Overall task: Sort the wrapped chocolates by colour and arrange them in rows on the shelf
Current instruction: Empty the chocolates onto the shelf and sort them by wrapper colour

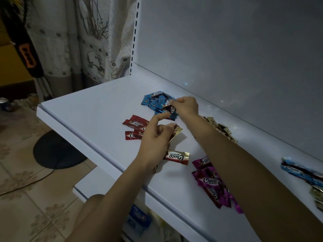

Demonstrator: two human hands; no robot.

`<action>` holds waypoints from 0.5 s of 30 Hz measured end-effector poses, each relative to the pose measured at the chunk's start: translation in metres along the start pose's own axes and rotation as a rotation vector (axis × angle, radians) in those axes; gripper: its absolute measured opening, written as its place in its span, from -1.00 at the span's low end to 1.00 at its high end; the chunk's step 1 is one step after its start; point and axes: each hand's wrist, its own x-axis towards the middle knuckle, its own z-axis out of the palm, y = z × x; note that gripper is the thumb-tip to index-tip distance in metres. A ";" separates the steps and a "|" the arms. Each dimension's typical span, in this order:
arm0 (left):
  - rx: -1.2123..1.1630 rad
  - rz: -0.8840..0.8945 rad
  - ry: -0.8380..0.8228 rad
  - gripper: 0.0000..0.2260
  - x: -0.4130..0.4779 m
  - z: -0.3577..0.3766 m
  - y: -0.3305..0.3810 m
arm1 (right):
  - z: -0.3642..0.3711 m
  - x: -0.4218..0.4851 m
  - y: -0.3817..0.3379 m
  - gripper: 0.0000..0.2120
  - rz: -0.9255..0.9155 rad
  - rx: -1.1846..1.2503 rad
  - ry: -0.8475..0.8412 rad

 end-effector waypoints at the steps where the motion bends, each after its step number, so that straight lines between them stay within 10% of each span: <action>1: 0.008 0.002 -0.003 -0.81 0.000 0.000 0.000 | -0.002 0.000 0.000 -0.81 0.027 0.065 -0.005; 7: 0.056 0.041 -0.002 -0.82 0.001 0.000 0.000 | -0.040 -0.035 -0.010 -0.79 -0.058 0.127 -0.037; 15: 0.017 0.074 0.012 -0.79 -0.003 0.000 0.002 | -0.089 -0.158 -0.007 -0.71 -0.069 0.048 -0.501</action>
